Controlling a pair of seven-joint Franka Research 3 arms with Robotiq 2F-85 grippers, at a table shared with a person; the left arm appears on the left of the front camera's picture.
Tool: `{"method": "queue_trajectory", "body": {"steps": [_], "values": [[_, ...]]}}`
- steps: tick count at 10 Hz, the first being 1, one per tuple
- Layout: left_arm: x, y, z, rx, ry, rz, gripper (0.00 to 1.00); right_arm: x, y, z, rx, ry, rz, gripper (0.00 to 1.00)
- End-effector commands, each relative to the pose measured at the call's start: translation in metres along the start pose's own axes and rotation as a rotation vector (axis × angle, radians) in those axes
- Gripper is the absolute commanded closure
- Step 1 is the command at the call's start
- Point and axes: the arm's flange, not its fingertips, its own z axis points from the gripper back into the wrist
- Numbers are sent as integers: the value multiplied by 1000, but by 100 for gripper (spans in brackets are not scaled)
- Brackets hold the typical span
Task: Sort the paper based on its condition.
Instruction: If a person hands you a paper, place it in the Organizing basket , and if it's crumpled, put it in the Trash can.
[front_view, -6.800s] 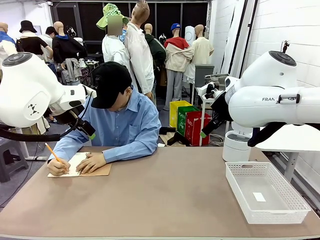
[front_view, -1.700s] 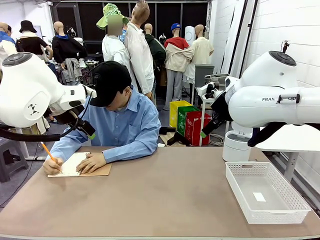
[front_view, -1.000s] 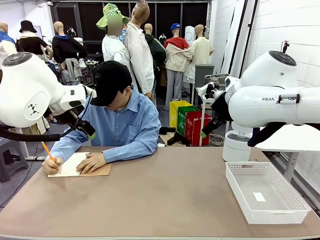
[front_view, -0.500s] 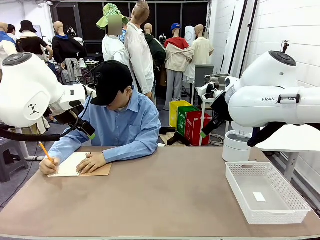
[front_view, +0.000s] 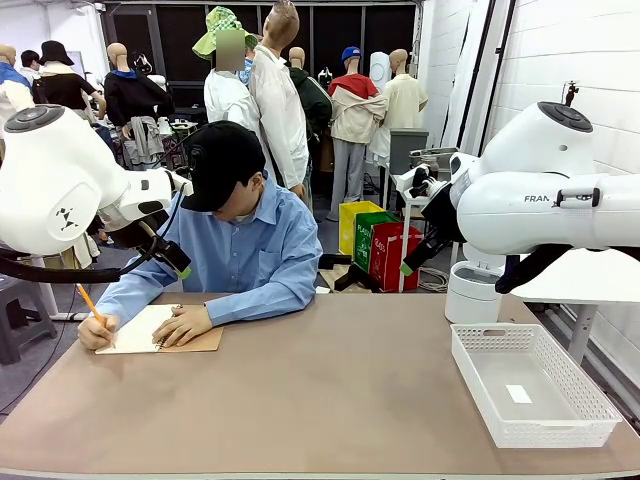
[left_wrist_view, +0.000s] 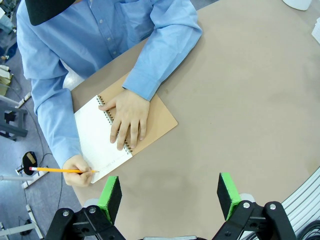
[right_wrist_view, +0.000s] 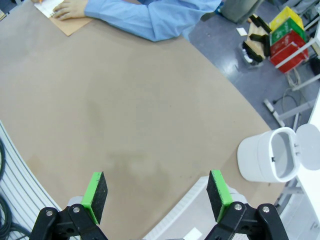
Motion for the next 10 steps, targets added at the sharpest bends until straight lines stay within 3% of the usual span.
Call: {"method": "queue_trajectory", "body": {"steps": [1, 10], "values": [[0, 0, 0, -3, -1, 2, 0, 0, 0, -1, 0, 2, 0, 0], [0, 0, 0, -3, -1, 2, 0, 0, 0, -1, 0, 2, 0, 0]]}}
